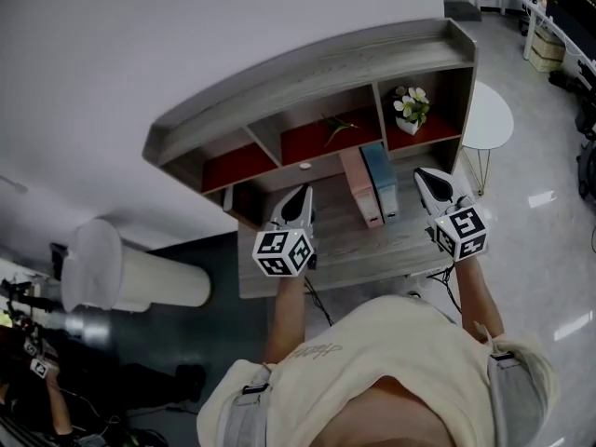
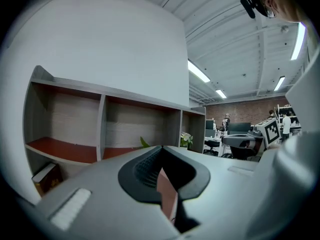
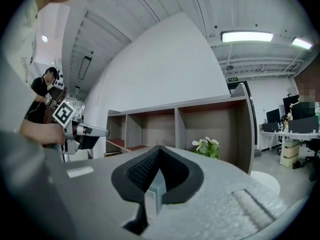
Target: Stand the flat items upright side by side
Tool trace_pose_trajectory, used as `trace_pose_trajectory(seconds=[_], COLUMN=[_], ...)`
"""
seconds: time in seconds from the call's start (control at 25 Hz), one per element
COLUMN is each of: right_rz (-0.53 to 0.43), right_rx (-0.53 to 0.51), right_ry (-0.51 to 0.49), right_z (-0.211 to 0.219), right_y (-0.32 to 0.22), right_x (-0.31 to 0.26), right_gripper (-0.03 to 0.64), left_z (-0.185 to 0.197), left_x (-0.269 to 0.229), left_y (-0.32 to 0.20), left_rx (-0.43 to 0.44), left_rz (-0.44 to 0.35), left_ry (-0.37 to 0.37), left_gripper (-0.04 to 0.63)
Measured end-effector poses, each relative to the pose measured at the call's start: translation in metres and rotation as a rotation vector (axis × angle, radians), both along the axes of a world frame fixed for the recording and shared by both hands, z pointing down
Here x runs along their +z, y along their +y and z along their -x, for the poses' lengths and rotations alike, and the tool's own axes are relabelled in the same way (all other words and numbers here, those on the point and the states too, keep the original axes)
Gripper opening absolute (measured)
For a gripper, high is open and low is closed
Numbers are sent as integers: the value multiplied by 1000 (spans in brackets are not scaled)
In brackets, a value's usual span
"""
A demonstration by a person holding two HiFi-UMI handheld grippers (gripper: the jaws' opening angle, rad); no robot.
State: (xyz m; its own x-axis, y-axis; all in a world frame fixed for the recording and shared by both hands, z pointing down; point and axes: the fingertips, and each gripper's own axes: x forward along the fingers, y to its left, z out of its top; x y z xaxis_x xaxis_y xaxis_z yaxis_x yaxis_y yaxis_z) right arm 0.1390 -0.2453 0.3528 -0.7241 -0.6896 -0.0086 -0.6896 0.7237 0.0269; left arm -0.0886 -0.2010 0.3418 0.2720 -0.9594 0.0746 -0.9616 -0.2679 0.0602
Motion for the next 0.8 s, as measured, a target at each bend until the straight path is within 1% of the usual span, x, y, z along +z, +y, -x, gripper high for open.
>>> trace_pose_trajectory(seconds=[0.12, 0.32, 0.48, 0.56, 0.68, 0.8], right_rz=[-13, -32, -22, -10, 3, 0], right_rx=[0, 24, 29, 27, 22, 25], right_ry=[6, 3, 2, -4, -30, -31], right_z=[1, -6, -9, -11, -16, -26], right_y=[2, 1, 3, 5, 3, -4], right_x=[-5, -16, -8, -6, -7, -6], right_gripper=[1, 2, 1, 0, 0, 0], left_z=[0, -10, -9, -10, -17, -26], left_x=[1, -3, 5, 7, 7, 9], left_y=[0, 0, 1, 2, 1, -5], left_rx=[-7, 19, 12, 11, 23, 25], left_rz=[-2, -14, -2, 9, 13, 17], left_ry=[12, 16, 17, 30, 61, 57], left_gripper=[15, 15, 15, 15, 15, 15])
